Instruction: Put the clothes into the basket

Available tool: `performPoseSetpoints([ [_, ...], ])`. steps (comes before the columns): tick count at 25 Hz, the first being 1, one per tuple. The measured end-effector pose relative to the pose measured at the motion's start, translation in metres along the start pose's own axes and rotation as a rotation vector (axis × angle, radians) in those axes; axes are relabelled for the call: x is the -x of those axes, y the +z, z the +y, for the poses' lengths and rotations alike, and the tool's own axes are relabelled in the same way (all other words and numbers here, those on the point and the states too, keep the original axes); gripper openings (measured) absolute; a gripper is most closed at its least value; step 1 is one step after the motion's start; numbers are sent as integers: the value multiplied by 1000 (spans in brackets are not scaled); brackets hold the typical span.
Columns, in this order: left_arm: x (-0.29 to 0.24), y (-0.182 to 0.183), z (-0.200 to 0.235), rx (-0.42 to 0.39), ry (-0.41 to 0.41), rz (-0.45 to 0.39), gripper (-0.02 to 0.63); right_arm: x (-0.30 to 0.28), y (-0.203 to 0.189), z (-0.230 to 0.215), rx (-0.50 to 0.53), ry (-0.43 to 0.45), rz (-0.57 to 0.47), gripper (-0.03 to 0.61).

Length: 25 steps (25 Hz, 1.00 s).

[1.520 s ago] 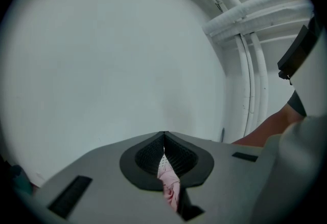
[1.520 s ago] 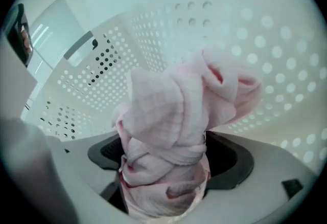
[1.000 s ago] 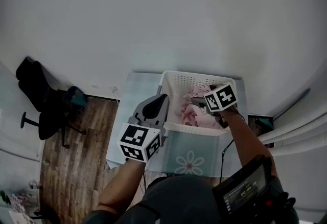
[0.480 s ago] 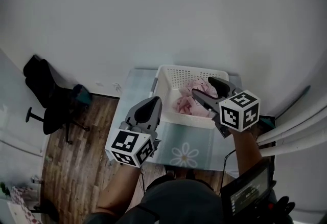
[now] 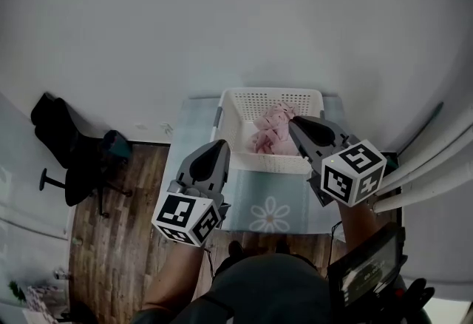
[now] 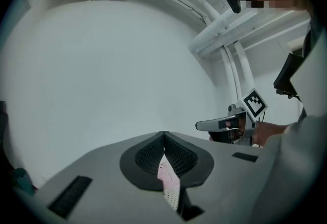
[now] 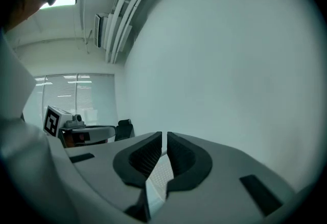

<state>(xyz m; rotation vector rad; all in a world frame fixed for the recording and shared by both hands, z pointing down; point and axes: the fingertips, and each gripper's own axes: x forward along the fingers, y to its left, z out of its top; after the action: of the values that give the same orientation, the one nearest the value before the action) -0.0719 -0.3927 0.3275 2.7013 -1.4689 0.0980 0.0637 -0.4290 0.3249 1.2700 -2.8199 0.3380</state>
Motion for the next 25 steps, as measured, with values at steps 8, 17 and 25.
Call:
performPoseSetpoints([
  [8, 41, 29, 10, -12, -130, -72, 9, 14, 21, 46, 14, -115, -64, 14],
  [17, 52, 26, 32, -9, -150, -73, 9, 14, 22, 61, 7, -169, -94, 14],
  [25, 60, 27, 44, 11, -159, -84, 9, 16, 22, 69, 5, -209, -98, 12],
])
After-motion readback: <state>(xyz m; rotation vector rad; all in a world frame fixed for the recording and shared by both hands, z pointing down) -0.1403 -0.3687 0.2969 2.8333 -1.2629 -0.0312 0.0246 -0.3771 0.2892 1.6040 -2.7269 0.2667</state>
